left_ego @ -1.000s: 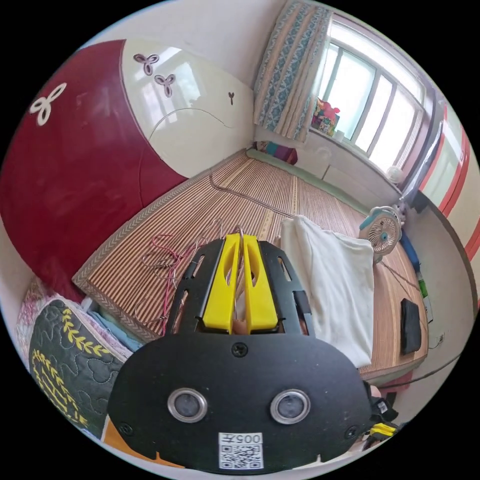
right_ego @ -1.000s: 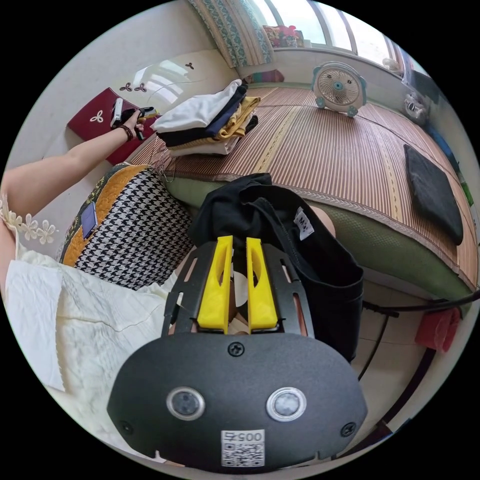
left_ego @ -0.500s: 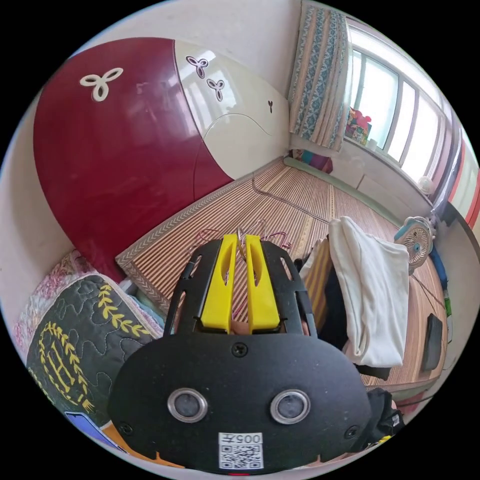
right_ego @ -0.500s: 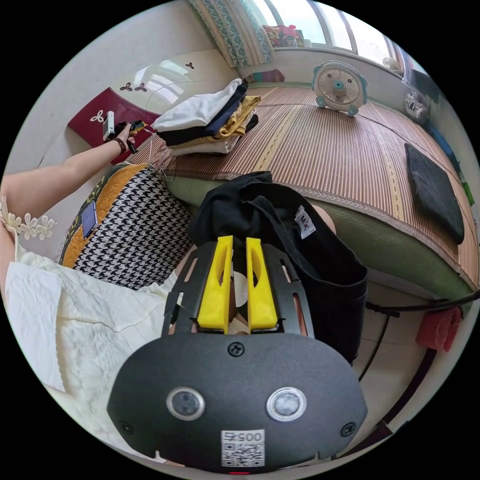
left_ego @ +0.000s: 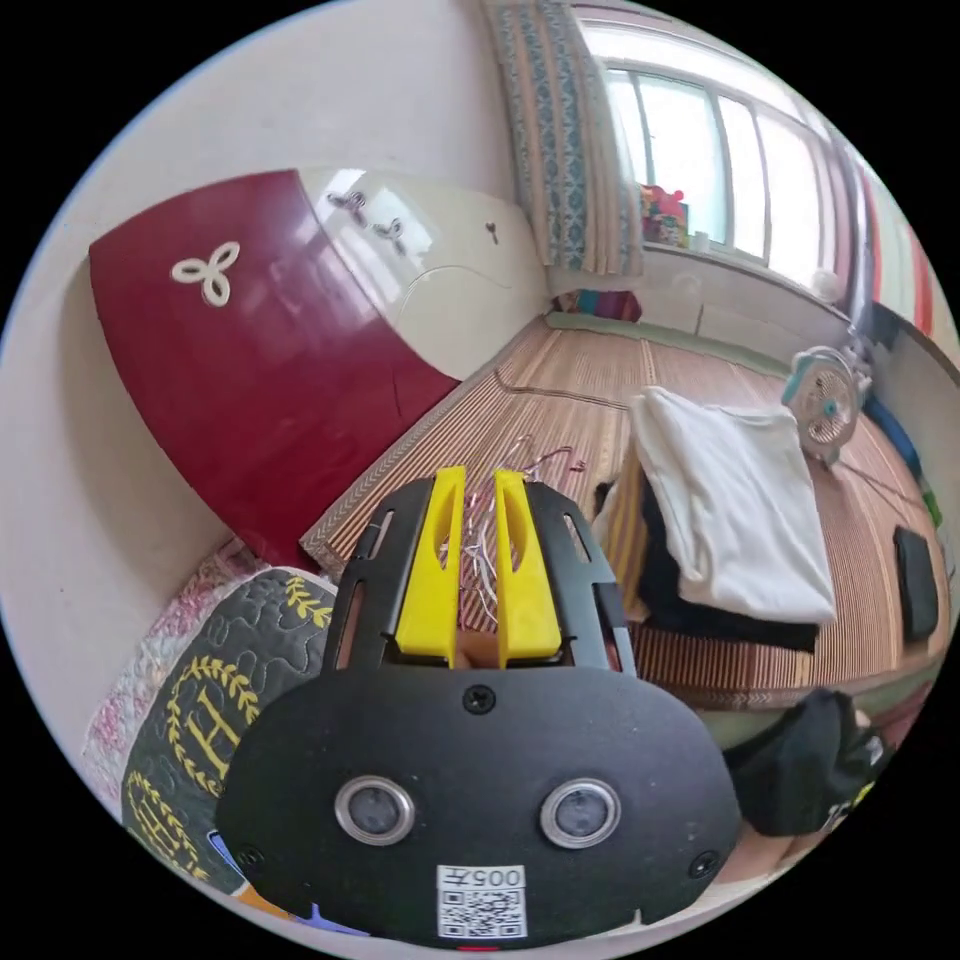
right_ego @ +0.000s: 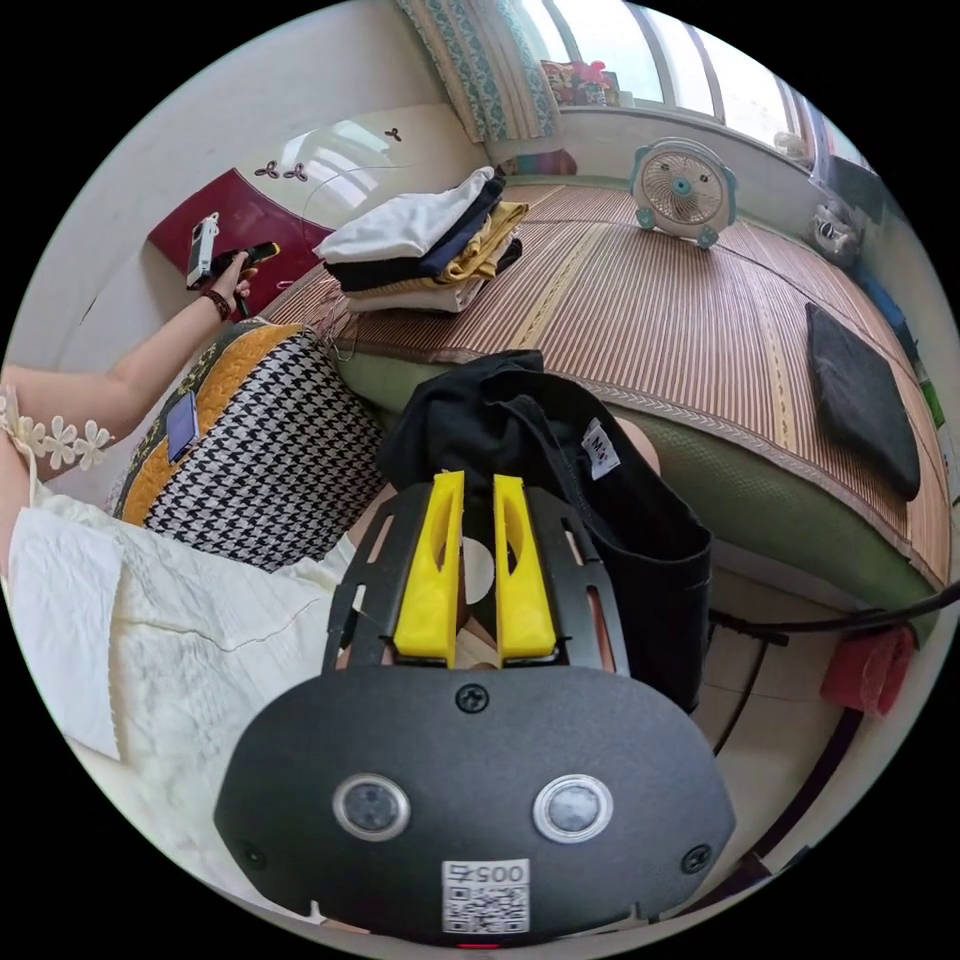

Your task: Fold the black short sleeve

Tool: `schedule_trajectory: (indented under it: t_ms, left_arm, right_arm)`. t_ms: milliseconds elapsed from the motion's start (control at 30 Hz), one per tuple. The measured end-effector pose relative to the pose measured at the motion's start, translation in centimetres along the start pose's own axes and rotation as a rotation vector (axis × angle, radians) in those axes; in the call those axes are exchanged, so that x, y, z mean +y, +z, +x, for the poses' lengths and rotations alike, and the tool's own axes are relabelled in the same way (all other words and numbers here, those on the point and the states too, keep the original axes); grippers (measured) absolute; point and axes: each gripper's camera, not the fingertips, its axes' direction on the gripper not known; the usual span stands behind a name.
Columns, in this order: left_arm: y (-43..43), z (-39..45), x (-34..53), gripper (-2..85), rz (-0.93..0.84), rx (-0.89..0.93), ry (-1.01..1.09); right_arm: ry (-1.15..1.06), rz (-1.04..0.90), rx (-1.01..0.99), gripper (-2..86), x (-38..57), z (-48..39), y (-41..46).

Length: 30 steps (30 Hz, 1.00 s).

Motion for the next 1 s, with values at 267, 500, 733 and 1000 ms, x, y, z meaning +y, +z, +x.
schedule_trajectory:
  t_ms: [267,500,733,1000]
  left_arm:
    - [-8.3,14.5,6.8,6.4,0.077,0.386,0.214]
    - [-7.2,27.9,11.3,6.9,-0.061,0.547,0.429]
    - [-7.3,33.0,10.3,7.2,-0.066,0.623,0.473]
    - [-7.8,35.7,10.3,7.1,-0.05,0.607,0.434]
  right_arm:
    - [-0.067,0.071,0.144,5.8,3.2,1.0,-4.9]
    - [-0.031,0.089,0.215,7.4,7.7,3.6,-8.4]
    - [0.073,0.125,0.228,8.8,12.4,5.8,-9.8]
    - [0.13,0.101,0.128,9.6,14.3,9.4,-8.2]
